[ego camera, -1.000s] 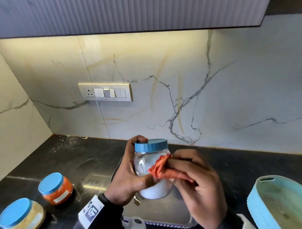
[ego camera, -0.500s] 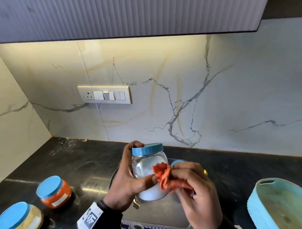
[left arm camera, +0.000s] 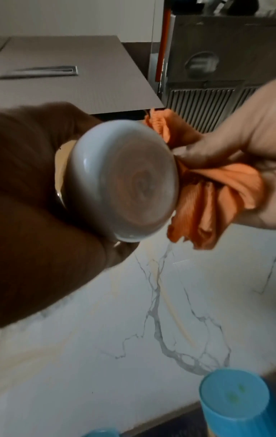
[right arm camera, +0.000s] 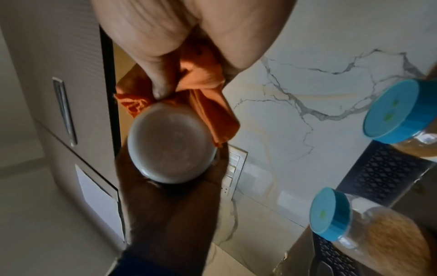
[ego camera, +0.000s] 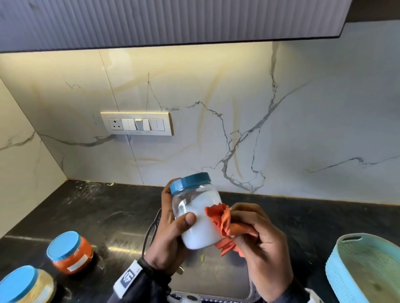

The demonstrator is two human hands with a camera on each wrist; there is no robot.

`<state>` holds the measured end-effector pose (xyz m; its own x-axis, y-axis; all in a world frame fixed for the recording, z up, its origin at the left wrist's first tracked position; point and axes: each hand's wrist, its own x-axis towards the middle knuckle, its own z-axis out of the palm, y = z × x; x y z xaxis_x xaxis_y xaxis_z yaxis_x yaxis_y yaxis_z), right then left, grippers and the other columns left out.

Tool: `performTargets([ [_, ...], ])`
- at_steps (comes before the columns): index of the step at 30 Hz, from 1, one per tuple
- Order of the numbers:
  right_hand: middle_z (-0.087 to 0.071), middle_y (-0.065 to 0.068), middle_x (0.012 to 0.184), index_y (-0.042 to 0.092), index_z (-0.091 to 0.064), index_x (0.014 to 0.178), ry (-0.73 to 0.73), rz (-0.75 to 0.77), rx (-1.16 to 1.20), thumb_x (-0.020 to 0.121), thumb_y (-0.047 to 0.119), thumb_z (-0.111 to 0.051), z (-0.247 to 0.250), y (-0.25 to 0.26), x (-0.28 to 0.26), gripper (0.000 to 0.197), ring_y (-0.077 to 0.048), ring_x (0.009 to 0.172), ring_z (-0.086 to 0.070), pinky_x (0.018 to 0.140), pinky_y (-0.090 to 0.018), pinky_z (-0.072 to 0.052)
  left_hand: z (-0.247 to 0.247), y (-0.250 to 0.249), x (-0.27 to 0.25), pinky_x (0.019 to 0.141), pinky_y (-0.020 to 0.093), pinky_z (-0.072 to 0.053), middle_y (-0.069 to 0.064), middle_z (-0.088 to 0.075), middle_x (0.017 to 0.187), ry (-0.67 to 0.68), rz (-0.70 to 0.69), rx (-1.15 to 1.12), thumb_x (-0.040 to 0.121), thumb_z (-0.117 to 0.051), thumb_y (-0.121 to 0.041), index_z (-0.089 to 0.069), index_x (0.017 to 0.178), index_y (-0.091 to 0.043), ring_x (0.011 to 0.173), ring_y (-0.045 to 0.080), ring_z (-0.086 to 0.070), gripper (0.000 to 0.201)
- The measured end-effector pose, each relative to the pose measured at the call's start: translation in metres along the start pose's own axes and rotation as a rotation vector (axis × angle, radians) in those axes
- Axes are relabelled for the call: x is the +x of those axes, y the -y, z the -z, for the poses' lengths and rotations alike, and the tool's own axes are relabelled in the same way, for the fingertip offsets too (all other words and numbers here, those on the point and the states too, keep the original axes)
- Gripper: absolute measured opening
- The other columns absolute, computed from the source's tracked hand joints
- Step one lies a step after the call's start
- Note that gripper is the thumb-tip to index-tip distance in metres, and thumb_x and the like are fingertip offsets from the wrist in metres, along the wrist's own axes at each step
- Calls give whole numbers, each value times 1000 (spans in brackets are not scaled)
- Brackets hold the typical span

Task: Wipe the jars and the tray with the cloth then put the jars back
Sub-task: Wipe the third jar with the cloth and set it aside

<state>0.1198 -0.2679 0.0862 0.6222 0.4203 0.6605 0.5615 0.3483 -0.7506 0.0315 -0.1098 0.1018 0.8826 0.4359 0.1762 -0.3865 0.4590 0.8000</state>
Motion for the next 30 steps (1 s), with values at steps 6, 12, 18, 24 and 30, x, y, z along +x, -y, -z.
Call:
performTargets([
  [6,-64,4,113,20,-80,100,87,171,-205,92,16,-69,-1,-8,-3,14,-27,103,-68,84,-43,-57,4,8,-7,96,56,-55,27,-58,138,-16,43,71,65,-94,-46,-42,146,-42,122,48,-60,97],
  [12,-63,4,116,22,-76,109,227,277,-394,90,11,-65,-6,-8,-7,25,-12,107,-63,91,-28,-52,5,13,-19,89,43,-60,21,-69,124,-63,60,173,68,-90,-51,-52,137,-34,110,35,-69,81],
  [18,-72,13,105,23,-81,96,150,50,-290,84,2,-77,-2,-9,29,25,-11,101,-70,88,-29,-56,3,18,-21,76,42,-62,18,-71,121,-163,71,127,86,-66,-25,-48,138,-19,100,33,-72,55],
  [24,-64,8,114,26,-73,116,284,222,-418,90,9,-71,-1,5,-3,32,-12,102,-64,88,-30,-53,8,20,-15,73,39,-61,24,-70,116,-245,48,150,86,-64,-29,-50,134,-13,93,31,-70,53],
  [30,-64,4,111,25,-70,113,376,372,-509,92,11,-66,5,2,-6,26,-15,96,-64,87,-27,-54,5,20,-17,60,31,-60,19,-73,106,-181,64,156,86,-62,-26,-50,131,-8,82,26,-72,50],
])
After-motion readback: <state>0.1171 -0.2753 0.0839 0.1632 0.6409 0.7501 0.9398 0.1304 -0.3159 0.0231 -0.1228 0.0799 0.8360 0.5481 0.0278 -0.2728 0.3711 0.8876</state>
